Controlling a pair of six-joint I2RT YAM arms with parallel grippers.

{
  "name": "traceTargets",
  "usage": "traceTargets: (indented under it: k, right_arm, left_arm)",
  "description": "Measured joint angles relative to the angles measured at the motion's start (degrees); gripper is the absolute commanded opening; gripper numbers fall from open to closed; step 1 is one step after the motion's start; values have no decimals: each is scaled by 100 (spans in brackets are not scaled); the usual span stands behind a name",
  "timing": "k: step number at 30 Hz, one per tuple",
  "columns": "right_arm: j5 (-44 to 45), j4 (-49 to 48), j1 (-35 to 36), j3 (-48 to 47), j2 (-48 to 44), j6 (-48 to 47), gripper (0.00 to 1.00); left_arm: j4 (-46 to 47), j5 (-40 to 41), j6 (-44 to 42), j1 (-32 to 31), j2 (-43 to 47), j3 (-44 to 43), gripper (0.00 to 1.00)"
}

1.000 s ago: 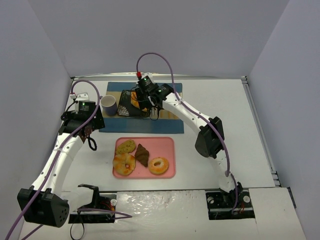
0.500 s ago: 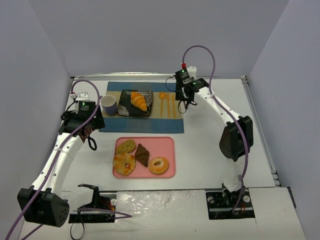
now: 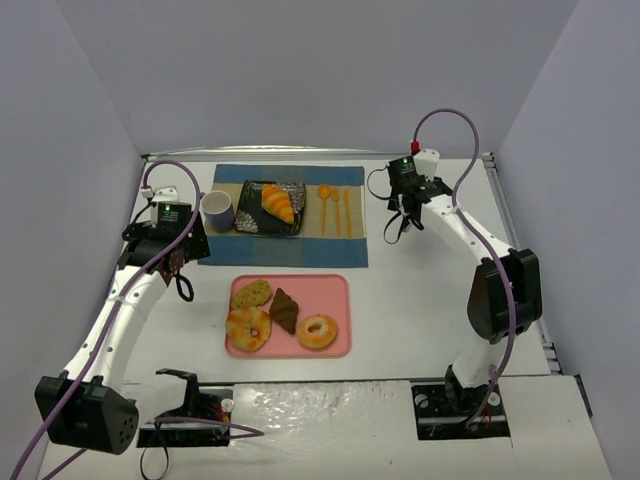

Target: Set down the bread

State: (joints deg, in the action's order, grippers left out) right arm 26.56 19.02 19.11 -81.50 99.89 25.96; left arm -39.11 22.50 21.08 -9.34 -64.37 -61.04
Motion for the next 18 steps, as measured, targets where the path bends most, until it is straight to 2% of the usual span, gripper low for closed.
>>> traceTargets:
  k: [8, 18]
  right_arm:
    - [39, -656, -125, 1012, -103, 111, 55]
    - [-48, -1263, -244, 1517, 47, 243, 56]
  left_arm:
    - [-7, 0, -3, 0, -12, 0, 97]
    - [-9, 2, -4, 0, -14, 0, 97]
